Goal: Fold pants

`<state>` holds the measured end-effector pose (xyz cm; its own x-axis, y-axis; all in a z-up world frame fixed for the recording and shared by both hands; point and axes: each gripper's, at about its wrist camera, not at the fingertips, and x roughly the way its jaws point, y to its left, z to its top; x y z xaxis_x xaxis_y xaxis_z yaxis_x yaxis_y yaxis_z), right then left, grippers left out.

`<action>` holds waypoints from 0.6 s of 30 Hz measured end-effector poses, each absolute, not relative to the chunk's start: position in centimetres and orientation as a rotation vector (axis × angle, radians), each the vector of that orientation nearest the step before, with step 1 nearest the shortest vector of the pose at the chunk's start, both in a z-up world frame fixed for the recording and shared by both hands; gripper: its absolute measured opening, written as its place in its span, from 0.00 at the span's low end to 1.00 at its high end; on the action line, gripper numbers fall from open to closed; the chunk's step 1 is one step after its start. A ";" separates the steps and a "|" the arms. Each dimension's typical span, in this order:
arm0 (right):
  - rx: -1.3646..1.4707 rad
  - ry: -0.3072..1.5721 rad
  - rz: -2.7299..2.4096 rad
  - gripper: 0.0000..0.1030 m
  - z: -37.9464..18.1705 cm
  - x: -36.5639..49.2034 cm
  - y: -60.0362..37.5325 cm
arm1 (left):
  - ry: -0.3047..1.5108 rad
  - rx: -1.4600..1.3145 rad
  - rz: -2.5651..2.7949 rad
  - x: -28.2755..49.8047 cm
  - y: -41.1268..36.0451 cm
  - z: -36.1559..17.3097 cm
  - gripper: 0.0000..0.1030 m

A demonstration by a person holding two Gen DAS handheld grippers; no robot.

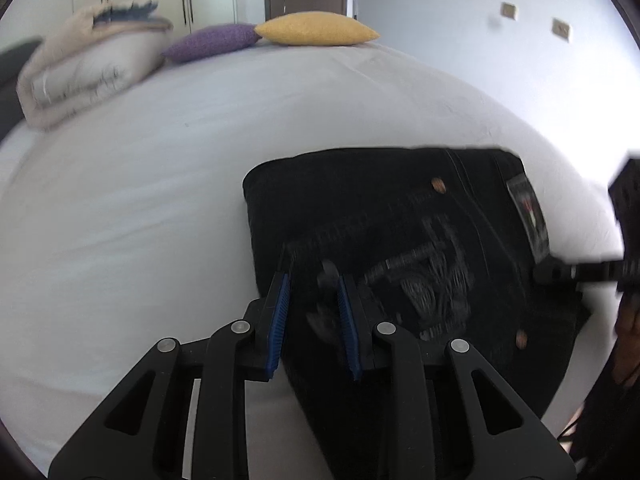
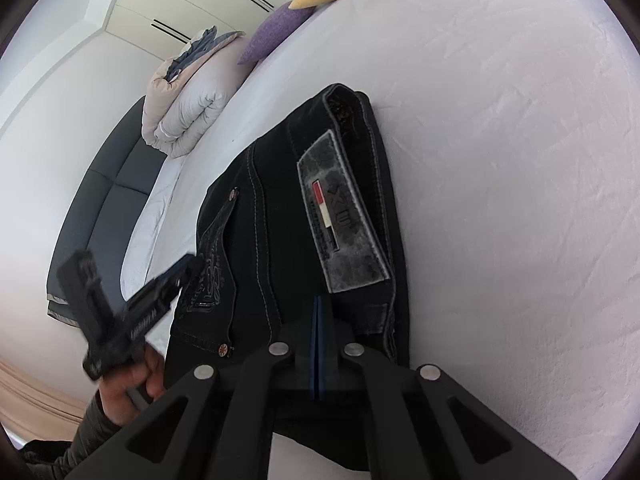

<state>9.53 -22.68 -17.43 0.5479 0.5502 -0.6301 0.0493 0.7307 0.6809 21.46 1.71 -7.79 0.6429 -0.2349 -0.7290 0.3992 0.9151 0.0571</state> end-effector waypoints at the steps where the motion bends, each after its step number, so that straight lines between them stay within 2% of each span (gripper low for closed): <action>1: 0.703 0.958 0.323 0.00 -17.3 9.5 -22.5 | 0.779 0.254 -0.356 20.3 1.3 -8.0 0.23; 7: 0.686 0.950 0.289 0.00 -16.7 8.4 -22.0 | 0.680 0.394 -0.317 14.0 0.6 -9.7 0.22; 11: 0.588 0.936 0.266 0.00 -15.1 6.9 -20.6 | 0.642 0.446 -0.288 12.9 0.1 -10.9 0.22; 16: 0.611 0.911 0.281 0.00 -15.4 6.6 -21.1 | 0.653 0.410 -0.310 12.2 -0.7 -10.7 0.22; 17: 0.599 0.904 0.290 0.05 -14.9 6.3 -21.0 | 0.658 0.384 -0.319 12.2 -0.3 -10.1 0.24; 18: 0.602 0.892 0.305 0.23 -14.3 5.9 -21.2 | 0.680 0.317 -0.337 12.5 0.6 -9.2 0.24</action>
<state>5.87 -21.16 -14.33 0.5998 0.4871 -0.6348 -0.0035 0.7949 0.6067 12.52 0.61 -9.18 0.7280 -0.1988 -0.6561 0.4022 0.8989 0.1739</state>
